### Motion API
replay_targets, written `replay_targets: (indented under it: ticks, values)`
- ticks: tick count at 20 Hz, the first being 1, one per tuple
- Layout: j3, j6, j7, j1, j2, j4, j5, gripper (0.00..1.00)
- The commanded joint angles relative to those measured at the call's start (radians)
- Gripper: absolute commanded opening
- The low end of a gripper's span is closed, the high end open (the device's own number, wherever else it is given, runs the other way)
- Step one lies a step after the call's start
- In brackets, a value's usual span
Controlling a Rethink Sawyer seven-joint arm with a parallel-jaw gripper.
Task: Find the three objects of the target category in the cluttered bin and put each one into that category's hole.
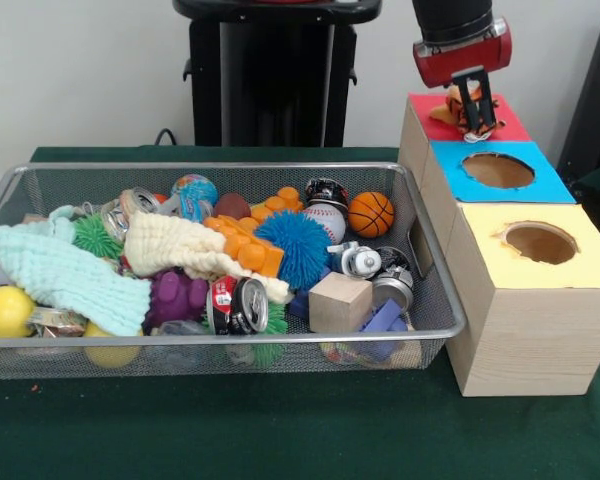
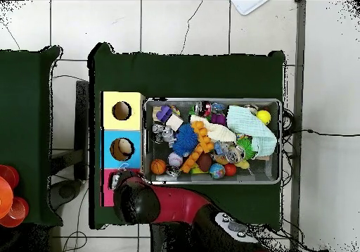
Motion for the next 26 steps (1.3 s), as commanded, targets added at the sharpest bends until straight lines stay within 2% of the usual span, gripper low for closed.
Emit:
replay_targets:
  ticks: [1, 6, 9, 19, 26]
  values:
    - [0.091, 0.189, 0.216, -0.055, -0.16, 0.083, 0.081, 0.0]
    - [0.174, 0.243, 0.228, -0.09, -0.262, 0.123, 0.146, 0.0]
    - [0.188, 0.229, 0.227, -0.099, -0.266, 0.136, 0.156, 0.0]
    - [0.123, 0.177, 0.201, -0.073, -0.195, 0.116, 0.132, 0.0]
    - [0.015, 0.105, 0.161, -0.023, -0.072, 0.103, 0.063, 0.0]
